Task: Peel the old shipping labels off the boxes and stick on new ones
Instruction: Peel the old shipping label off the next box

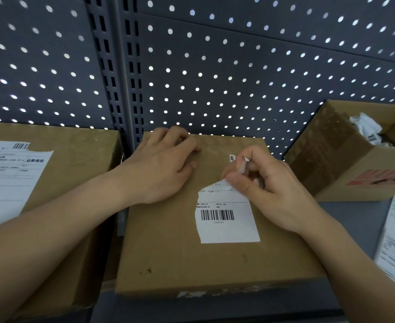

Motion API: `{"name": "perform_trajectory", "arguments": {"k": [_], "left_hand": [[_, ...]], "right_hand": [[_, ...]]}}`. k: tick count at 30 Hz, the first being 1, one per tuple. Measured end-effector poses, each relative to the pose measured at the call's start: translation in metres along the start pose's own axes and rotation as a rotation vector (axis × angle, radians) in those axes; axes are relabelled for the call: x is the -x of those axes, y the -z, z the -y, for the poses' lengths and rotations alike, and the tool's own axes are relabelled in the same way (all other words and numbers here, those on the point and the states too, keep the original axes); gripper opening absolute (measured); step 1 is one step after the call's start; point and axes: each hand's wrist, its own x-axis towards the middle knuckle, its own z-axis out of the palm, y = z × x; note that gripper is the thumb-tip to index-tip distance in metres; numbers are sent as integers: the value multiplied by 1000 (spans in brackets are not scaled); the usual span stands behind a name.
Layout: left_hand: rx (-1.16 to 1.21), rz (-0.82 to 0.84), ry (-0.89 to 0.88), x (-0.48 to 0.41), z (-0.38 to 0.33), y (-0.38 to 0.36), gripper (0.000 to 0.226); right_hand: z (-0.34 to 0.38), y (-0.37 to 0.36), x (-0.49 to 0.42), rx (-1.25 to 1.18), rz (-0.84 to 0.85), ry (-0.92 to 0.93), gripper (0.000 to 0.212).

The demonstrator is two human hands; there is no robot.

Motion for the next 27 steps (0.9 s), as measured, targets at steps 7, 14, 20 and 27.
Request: {"name": "perform_trajectory", "arguments": {"k": [7, 14, 20, 27], "left_hand": [[-3, 6, 1, 0, 0, 1, 35], [12, 9, 11, 1, -2, 2, 36], [8, 6, 7, 1, -3, 2, 36], [4, -1, 5, 1, -3, 3, 35]], "right_hand": [[0, -7, 6, 91, -10, -22, 28], [-1, -8, 13, -69, -65, 7, 18], [0, -7, 12, -187, -61, 13, 17], [0, -5, 13, -258, -10, 52, 16]]}}
